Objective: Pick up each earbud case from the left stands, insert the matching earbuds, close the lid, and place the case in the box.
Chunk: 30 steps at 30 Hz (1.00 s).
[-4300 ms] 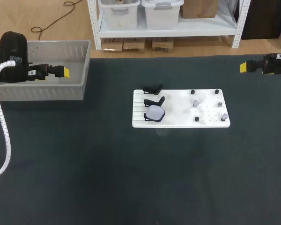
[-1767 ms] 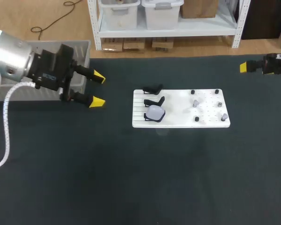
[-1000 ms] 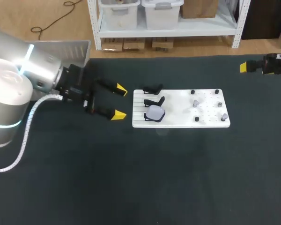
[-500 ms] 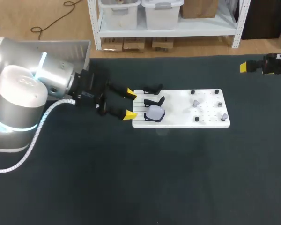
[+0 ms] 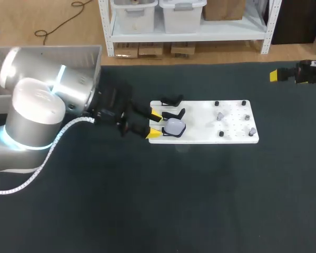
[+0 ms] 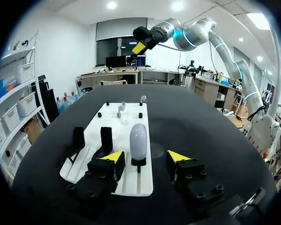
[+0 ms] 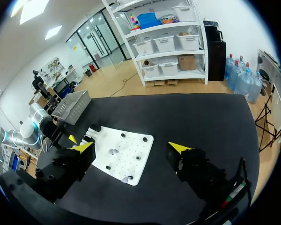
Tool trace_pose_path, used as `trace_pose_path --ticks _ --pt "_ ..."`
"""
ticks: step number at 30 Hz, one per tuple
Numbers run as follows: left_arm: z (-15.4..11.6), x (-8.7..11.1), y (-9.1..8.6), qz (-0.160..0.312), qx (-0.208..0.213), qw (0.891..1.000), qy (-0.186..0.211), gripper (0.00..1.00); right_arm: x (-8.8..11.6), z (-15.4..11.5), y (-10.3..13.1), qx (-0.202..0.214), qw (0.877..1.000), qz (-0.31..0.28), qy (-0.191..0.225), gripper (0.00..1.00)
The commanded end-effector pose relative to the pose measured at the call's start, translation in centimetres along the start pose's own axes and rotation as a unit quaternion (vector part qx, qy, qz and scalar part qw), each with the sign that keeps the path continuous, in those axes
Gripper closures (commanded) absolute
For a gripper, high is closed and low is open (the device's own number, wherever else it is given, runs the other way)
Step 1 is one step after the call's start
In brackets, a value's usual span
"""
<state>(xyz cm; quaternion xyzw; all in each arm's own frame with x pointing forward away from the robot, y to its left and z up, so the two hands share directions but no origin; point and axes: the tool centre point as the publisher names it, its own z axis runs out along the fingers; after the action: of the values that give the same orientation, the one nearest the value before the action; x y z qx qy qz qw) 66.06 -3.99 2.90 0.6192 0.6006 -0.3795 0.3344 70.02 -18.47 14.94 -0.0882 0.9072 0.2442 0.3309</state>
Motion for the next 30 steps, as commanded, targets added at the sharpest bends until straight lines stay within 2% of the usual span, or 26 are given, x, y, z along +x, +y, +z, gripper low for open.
trace_pose_path --ticks 1,7,19,30 --pt "0.8 0.2 0.4 -0.005 -0.002 1.000 0.000 0.36 0.0 0.0 0.0 0.000 1.000 0.000 0.000 0.00" --pt "1.3 0.1 0.8 -0.002 -0.011 1.000 -0.003 0.35 0.0 0.0 0.0 0.000 1.000 0.000 0.000 0.00" --pt "2.3 0.0 1.0 -0.001 -0.001 1.000 -0.001 0.50 0.0 0.0 0.0 0.000 1.000 0.000 0.000 0.00" --pt "3.0 0.1 1.2 -0.007 0.005 1.000 0.000 0.50 0.0 0.0 0.0 0.000 1.000 0.000 0.000 0.00"
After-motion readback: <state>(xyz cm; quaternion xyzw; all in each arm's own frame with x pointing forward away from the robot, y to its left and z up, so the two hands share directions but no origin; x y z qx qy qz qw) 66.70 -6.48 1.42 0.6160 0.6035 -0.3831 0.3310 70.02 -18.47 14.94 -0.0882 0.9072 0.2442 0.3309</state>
